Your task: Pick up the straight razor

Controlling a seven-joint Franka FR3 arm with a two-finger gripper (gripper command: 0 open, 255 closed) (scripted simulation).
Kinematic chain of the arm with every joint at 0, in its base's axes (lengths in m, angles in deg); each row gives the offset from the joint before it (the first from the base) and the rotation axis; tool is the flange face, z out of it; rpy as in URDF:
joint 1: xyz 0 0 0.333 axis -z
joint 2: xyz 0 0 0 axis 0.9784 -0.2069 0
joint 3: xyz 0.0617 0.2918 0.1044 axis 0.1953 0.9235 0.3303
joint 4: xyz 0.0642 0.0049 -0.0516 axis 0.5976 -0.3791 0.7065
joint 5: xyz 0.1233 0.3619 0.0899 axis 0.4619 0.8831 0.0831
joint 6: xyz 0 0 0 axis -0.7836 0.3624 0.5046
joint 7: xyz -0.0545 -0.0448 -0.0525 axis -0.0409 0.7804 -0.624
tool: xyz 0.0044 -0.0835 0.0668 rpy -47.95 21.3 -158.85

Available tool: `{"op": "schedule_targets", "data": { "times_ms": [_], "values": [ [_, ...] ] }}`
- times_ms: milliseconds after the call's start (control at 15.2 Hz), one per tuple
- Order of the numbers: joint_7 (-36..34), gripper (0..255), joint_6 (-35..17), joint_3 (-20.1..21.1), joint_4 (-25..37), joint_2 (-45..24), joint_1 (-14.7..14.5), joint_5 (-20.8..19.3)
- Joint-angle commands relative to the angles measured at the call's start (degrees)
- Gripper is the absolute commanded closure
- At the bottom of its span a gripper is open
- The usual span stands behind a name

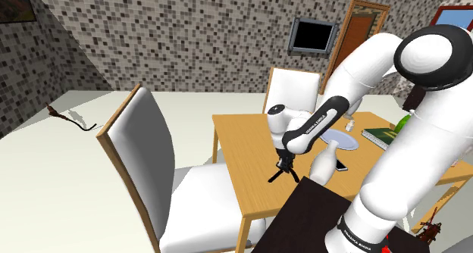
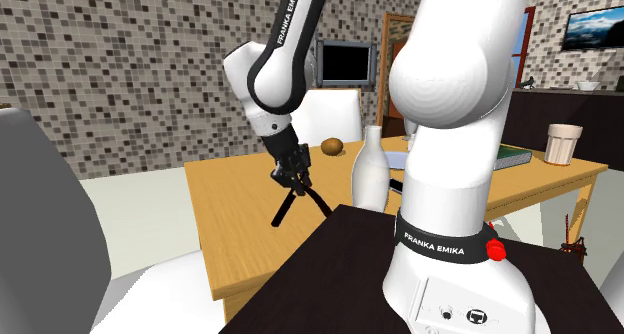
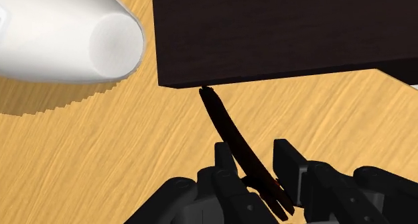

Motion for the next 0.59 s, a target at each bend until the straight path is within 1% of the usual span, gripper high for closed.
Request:
{"op": "schedule_targets", "data": {
  "times_ms": [0,528],
  "values": [
    [1.25,255,1.64,0.04,-0.24,2.07,-0.13,1.02],
    [5.47,255,8.66,0.26,0.31,9.14,-1.02,4.67]
  ]
}}
